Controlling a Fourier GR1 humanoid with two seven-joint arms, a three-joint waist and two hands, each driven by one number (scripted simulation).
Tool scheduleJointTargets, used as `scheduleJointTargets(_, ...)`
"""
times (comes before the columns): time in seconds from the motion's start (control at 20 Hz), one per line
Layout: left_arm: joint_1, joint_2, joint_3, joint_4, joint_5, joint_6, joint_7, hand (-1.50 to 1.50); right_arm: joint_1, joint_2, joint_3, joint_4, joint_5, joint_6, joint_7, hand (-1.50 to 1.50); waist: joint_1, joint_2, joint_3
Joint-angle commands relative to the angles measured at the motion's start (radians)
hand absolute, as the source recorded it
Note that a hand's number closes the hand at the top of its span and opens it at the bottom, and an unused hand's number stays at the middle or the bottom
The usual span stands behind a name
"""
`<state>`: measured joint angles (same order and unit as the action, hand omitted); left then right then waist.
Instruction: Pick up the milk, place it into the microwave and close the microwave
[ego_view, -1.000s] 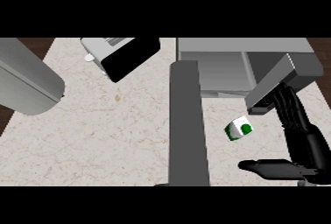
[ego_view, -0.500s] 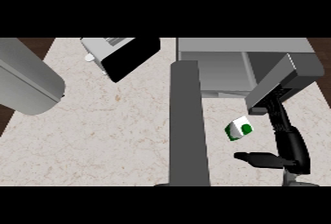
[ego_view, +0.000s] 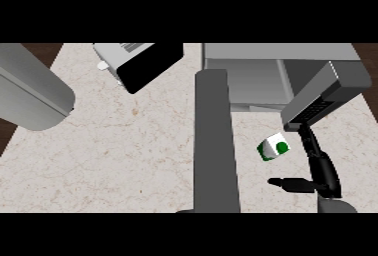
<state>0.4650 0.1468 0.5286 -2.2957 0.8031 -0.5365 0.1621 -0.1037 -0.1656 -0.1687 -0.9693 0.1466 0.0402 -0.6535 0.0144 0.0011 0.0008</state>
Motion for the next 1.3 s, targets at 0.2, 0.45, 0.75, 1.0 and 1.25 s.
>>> scheduleJointTargets(0.2,0.067,-0.04,0.054,-0.034,0.046,-0.076,0.004,-1.5,-0.188,-0.041,-0.051,0.463,0.064,-0.06,-0.275,-1.5,0.011,0.002,0.001)
scheduleJointTargets(0.45,0.038,-0.021,0.055,-0.067,0.08,-0.022,0.048,-1.5,-0.279,-0.062,-0.101,0.652,0.041,-0.034,-0.397,-1.5,0.015,0.006,0.003)
scheduleJointTargets(0.75,0.041,-0.054,0.07,0.026,0.034,-0.139,0.014,-1.5,-0.303,-0.015,-0.103,0.738,0.043,-0.029,-0.453,-1.5,0.01,0.004,0.001)
scheduleJointTargets(1.0,0.062,-0.068,0.048,-0.036,0.075,-0.114,0.051,-1.5,-0.36,-0.036,-0.127,0.785,0.024,0.033,-0.439,1.5,0.02,0.008,0.003)
scheduleJointTargets(1.25,0.036,-0.03,0.072,0.022,0.087,-0.127,0.05,-1.5,-0.378,-0.049,-0.098,0.789,0.052,0.08,-0.457,1.5,0.025,0.01,0.003)
